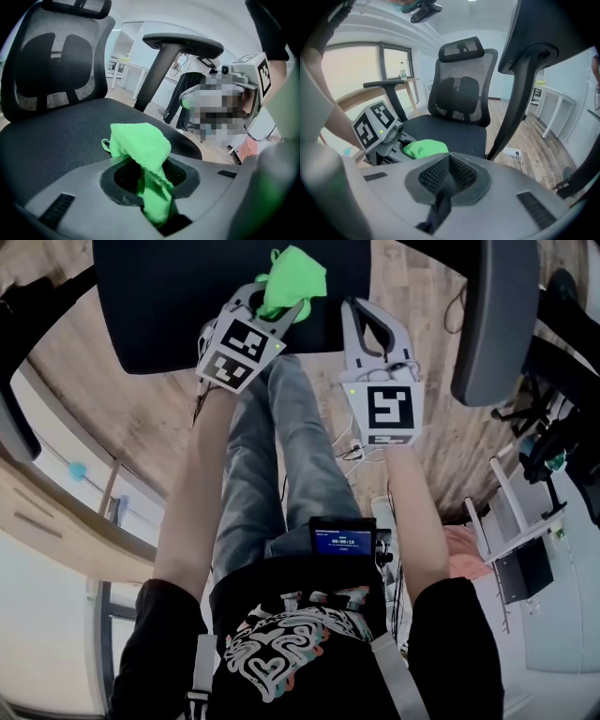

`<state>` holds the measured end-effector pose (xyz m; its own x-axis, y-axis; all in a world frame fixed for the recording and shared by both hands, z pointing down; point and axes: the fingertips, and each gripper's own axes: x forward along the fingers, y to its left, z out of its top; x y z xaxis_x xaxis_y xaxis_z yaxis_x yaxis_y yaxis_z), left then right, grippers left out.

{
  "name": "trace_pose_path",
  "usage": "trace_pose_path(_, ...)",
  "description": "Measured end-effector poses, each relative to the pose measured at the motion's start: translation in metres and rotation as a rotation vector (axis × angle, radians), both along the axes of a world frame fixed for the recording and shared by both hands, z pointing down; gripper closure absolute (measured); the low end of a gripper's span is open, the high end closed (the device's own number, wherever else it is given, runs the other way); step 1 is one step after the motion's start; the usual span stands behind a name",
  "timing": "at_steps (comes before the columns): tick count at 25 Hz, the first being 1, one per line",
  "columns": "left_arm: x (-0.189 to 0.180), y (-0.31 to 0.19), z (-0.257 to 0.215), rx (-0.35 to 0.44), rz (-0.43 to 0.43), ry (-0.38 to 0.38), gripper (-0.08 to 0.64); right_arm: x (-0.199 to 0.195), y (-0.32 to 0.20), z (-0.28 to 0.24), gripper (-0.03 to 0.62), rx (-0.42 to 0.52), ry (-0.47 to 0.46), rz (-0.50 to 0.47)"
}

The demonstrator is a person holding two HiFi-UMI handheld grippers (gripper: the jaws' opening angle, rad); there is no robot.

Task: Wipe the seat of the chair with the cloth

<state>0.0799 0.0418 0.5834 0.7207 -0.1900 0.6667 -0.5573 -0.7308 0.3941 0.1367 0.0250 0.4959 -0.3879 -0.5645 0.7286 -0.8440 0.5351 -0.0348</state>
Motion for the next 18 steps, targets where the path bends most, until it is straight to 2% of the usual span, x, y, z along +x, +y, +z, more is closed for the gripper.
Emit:
trace_pose_path(4,-0.002,0.003,0.002,-0.027,-0.018,0.023,0.453,0.001,0.003,0.0,0.589,0.035,0.005,-0.009)
trace_pose_path(8,-0.013,-0.002,-0.002,-0.073,-0.111,0.115,0.453,0.005,0.003,-0.002,0.589,0.042,0.017,-0.009)
trace_pose_path(10,-0.02,-0.001,-0.012,-0.039,-0.101,0.12,0.453,0.006,0.004,-0.005,0.589,0.033,0.021,-0.014)
trace_pose_path(13,-0.038,0.001,-0.028,0.036,-0.06,0.089,0.453,0.001,0.001,-0.011,0.589,0.061,0.008,-0.037)
trace_pose_path(18,-0.075,-0.011,-0.053,0.093,-0.195,0.08,0.453,-0.01,-0.007,-0.023,0.589,0.055,0.04,-0.081)
